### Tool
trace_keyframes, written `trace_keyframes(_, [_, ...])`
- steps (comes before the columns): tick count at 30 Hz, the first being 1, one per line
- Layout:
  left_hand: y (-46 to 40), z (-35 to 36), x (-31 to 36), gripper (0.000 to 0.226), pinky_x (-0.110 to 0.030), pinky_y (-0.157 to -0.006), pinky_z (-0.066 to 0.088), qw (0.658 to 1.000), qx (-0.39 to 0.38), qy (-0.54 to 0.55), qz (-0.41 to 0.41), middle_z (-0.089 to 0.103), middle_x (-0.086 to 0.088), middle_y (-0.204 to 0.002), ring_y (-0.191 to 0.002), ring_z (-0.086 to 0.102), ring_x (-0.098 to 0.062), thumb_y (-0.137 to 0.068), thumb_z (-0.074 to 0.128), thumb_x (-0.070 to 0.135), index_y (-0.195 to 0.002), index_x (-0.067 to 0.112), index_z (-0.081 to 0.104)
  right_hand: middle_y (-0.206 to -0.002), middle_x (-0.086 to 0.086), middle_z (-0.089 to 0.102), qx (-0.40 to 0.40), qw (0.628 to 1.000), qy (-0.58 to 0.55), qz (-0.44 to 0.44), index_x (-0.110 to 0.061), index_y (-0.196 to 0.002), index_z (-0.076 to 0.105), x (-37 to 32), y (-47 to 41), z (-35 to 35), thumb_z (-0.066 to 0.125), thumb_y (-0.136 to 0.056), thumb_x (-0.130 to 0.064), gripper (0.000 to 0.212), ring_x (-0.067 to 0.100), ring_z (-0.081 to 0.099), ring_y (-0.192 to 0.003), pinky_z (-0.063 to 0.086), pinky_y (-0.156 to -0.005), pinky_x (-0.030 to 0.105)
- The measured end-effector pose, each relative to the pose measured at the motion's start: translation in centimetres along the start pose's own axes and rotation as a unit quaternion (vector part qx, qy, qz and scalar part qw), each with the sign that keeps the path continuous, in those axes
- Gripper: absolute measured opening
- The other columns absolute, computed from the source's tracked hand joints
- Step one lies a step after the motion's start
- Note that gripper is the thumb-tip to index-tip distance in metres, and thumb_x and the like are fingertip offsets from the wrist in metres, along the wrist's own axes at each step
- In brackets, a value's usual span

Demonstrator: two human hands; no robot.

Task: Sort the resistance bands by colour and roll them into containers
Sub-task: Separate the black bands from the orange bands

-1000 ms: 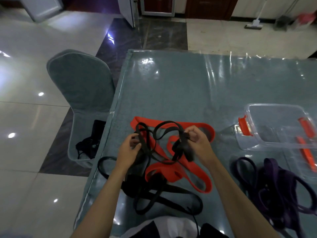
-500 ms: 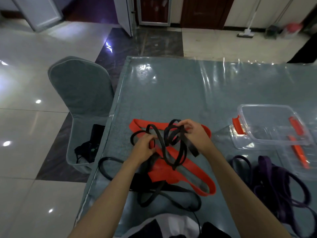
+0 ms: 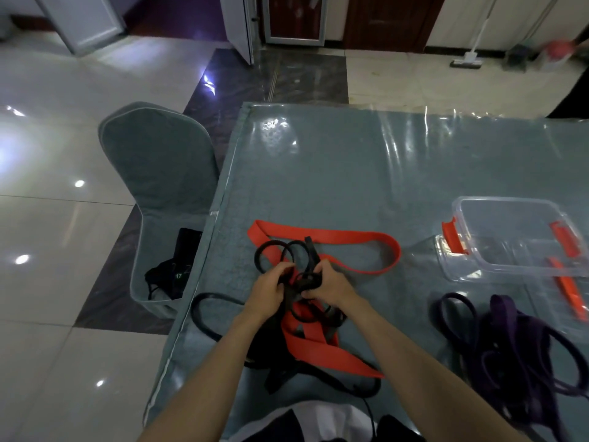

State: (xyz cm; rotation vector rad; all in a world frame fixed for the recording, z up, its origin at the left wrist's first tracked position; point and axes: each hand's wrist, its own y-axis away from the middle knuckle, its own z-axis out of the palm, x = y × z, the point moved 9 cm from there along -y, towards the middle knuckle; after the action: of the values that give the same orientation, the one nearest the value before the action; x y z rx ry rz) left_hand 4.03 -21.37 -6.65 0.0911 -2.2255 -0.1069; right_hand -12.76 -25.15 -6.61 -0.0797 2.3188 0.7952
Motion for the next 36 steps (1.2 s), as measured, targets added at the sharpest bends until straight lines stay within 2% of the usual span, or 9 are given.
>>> trace_keyframes(8, [1.7,-2.7,-2.0,0.061,-0.029,-0.113,0.045,0.993,0.088,0.062,-0.043,0.062,-0.003,-0.141,-0.129,0.057,-0.012,-0.094,0.047,-0.018,-0.144,0.016,0.058,-0.093,0.008,0.064,0.045,0.987,0.146,-0.051,-0.019,-0.106,0.039,-1.7,0.6,1.5,0.076,-0.077,-0.022,0.047,0.039,0.071,-0.096,0.046,-0.071,0.038])
trace_keyframes(11, [2.8,-4.2,-2.8,0.058,-0.039,-0.102,0.052,0.987,0.139,-0.040,-0.075,0.061,-0.009,-0.129,-0.114,0.059,-0.019,-0.086,0.053,-0.018,-0.130,0.016,0.068,-0.093,0.006,0.065,0.041,0.990,0.112,-0.075,-0.020,-0.107,0.040,-1.6,0.4,0.4,0.080,-0.070,-0.020,0.055,0.039,0.070,-0.093,0.049,-0.072,0.038])
trace_keyframes(13, [3.7,-5.1,-3.0,0.046,-0.053,-0.102,0.048,0.965,0.159,-0.172,-0.118,0.056,-0.017,-0.133,-0.124,0.054,-0.034,-0.080,0.065,-0.010,-0.117,0.017,0.072,-0.099,0.004,0.065,0.039,0.993,0.075,-0.082,-0.022,-0.111,0.041,-1.4,0.5,-0.8,0.085,-0.065,-0.019,0.063,0.034,0.069,-0.094,0.052,-0.078,0.038])
trace_keyframes(16, [4.3,-5.6,-1.6,0.035,-0.047,-0.084,0.044,0.934,0.173,-0.294,-0.107,0.060,-0.014,-0.112,-0.105,0.056,-0.034,-0.069,0.075,0.000,-0.098,0.018,0.072,-0.103,0.002,0.067,0.051,0.995,-0.001,-0.080,-0.027,-0.113,0.042,-0.8,0.9,-2.7,0.085,-0.066,-0.014,0.066,0.025,0.068,-0.088,0.054,-0.077,0.035])
trace_keyframes(19, [3.6,-3.6,-0.2,0.012,-0.035,-0.062,0.047,0.971,0.094,-0.214,-0.050,0.069,-0.008,-0.088,-0.079,0.067,-0.032,-0.083,0.069,0.005,-0.090,0.015,0.070,-0.097,0.002,0.063,0.095,0.988,-0.060,-0.104,-0.023,-0.114,0.044,-0.8,1.7,-5.2,0.082,-0.067,-0.004,0.063,0.020,0.066,-0.078,0.058,-0.071,0.041])
trace_keyframes(23, [3.9,1.0,-2.0,0.038,-0.039,-0.086,0.057,0.958,-0.120,-0.202,-0.166,0.072,-0.011,-0.111,-0.105,0.069,-0.032,-0.095,0.064,0.046,-0.114,0.014,0.068,-0.098,0.006,0.060,0.146,0.969,-0.163,-0.111,-0.010,-0.117,0.046,-0.9,3.2,-9.0,0.072,-0.075,0.018,0.057,0.006,0.065,-0.070,0.055,-0.061,0.020])
trace_keyframes(25, [4.6,2.2,-2.2,0.039,-0.040,-0.090,0.057,0.942,-0.160,-0.231,-0.183,0.070,-0.011,-0.115,-0.108,0.068,-0.032,-0.096,0.064,0.047,-0.117,0.014,0.067,-0.097,-0.001,0.060,0.167,0.958,-0.196,-0.123,-0.007,-0.121,0.046,-1.4,4.1,-10.7,0.069,-0.077,0.022,0.058,0.001,0.065,-0.072,0.054,-0.064,0.016])
trace_keyframes(32, [5.2,2.4,-1.9,0.022,-0.040,-0.083,0.060,0.968,-0.094,-0.168,-0.162,0.076,-0.004,-0.100,-0.097,0.071,-0.028,-0.082,0.061,0.019,-0.101,0.026,0.070,-0.104,0.000,0.063,0.195,0.939,-0.199,-0.203,-0.006,-0.119,0.048,-3.9,6.8,-12.8,0.070,-0.080,0.021,0.052,-0.012,0.063,-0.085,0.051,-0.080,0.013])
trace_keyframes(36, [5.9,-0.1,-0.1,0.021,-0.027,-0.067,0.051,0.985,0.005,0.048,-0.165,0.064,0.000,-0.074,-0.068,0.062,-0.014,-0.081,0.068,-0.003,-0.095,0.011,0.060,-0.102,-0.006,0.063,0.203,0.938,-0.191,-0.203,-0.013,-0.117,0.047,-4.3,7.8,-13.0,0.072,-0.080,0.017,0.054,-0.009,0.063,-0.085,0.051,-0.078,0.013])
